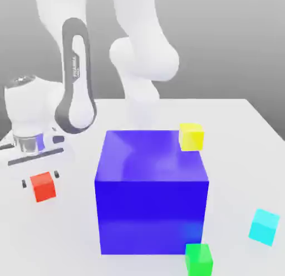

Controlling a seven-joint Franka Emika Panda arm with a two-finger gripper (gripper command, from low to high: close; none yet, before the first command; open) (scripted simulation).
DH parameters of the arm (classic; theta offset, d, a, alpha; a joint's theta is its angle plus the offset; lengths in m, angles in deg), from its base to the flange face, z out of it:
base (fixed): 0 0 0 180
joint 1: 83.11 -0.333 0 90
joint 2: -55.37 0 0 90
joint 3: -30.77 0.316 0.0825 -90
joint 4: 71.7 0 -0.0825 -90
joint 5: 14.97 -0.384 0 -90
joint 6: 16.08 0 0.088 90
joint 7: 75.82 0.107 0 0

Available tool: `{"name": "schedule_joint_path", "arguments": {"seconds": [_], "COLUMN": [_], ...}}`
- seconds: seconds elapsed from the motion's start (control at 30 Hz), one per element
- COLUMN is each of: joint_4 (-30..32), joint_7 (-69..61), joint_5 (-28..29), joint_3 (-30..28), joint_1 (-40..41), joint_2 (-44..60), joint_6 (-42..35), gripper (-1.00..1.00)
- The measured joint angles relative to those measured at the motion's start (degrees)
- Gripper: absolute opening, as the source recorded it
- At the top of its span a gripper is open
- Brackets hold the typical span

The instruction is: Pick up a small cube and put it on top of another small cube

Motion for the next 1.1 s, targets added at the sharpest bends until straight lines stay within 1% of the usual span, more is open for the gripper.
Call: {"name": "schedule_joint_path", "arguments": {"seconds": [0.2, 0.43, 0.5, 0.63, 0.83, 1.1], "joint_4": [-0.02, 1.93, -0.51, -7.49, -18.38, -32.34], "joint_7": [-0.04, 1.53, -1.51, -9.13, -19.88, -32.71], "joint_5": [-0.06, 2.44, 2.31, 2.61, 4.42, 8.15], "joint_3": [0.03, -1.38, -0.89, 1.96, 8.3, 18.02], "joint_1": [0.02, -0.89, -1.49, -4.45, -8.8, -17.03], "joint_2": [0.12, -12.58, -12.36, -9.18, -3.73, 3.81], "joint_6": [0.23, -10.61, -13.65, -19.43, -27.86, -38.69], "gripper": [-1.0, -1.0, -1.0, -1.0, -1.0, -1.0]}}
